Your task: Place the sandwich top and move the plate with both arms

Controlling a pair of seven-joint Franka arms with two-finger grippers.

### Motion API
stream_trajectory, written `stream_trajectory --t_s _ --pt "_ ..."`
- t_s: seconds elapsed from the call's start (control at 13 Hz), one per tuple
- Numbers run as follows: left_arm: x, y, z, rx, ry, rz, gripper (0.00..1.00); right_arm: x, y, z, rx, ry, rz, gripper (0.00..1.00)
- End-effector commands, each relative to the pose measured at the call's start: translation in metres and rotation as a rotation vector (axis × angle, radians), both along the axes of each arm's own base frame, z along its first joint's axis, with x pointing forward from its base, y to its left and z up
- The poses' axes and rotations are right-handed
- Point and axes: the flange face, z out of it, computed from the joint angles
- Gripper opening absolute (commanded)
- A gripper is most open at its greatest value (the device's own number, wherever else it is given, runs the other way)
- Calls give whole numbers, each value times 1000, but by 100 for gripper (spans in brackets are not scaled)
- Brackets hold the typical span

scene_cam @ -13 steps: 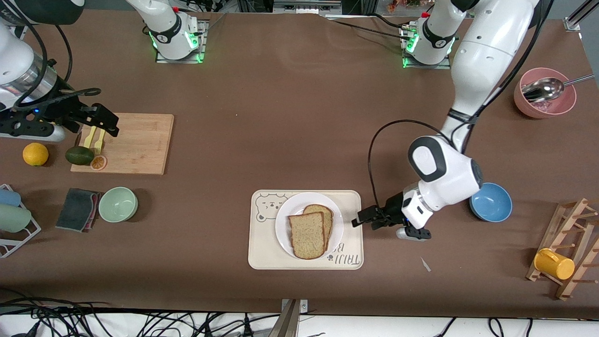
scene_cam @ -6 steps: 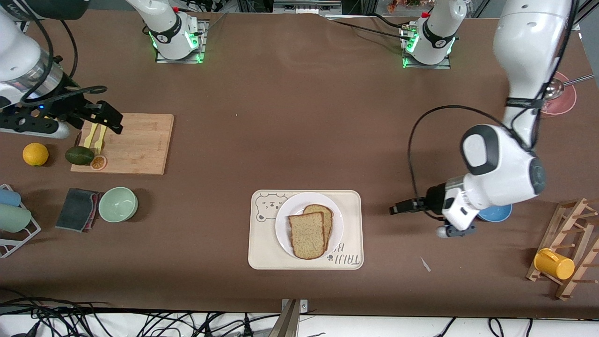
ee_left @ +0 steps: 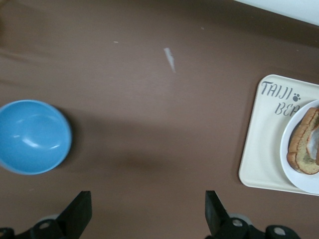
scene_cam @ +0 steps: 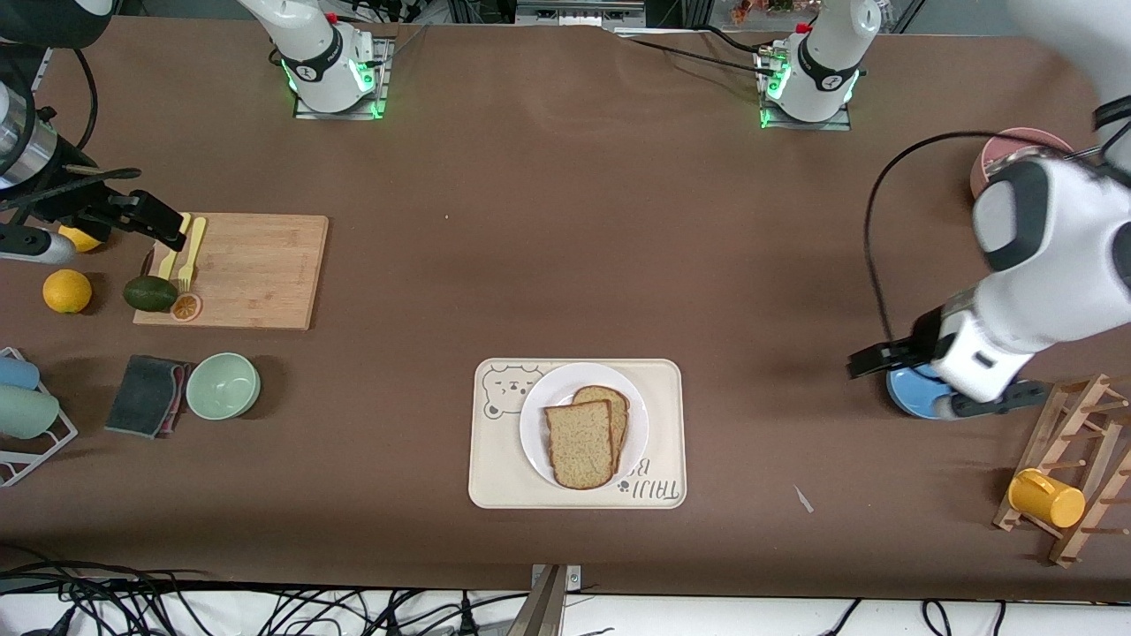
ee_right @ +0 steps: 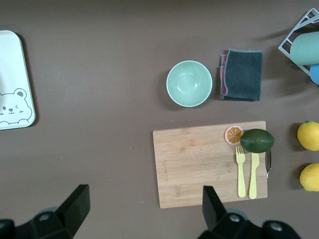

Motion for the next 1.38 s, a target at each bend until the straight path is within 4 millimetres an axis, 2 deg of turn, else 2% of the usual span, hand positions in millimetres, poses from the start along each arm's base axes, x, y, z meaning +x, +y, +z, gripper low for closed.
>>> stream_trajectory --t_s 0.0,0.08,0.15,0.31,0.46,0.54,0.69,0.85,1.31 --pt "-24 25 39 33 4 12 100 -2 -10 3 4 -2 -11 100" --pt "-33 29 61 38 -7 31 100 -1 -11 5 4 -14 -13 100" --pt "-45 43 80 41 4 59 100 1 -11 6 2 -33 -9 100" --pt "-67 52 112 57 -3 71 100 5 -18 -4 3 -17 -9 100" --pt "-83 58 132 68 10 84 100 3 -22 -4 2 -8 25 100" --pt "-94 59 148 74 -8 88 100 1 -24 -3 1 -5 33 100" --pt "-113 56 157 102 57 76 100 0 -23 -9 2 7 22 100" --pt "-123 47 164 123 68 57 100 1 -19 -5 2 -2 28 100" --pt "-124 27 159 68 64 22 100 0 -21 -6 10 2 37 100"
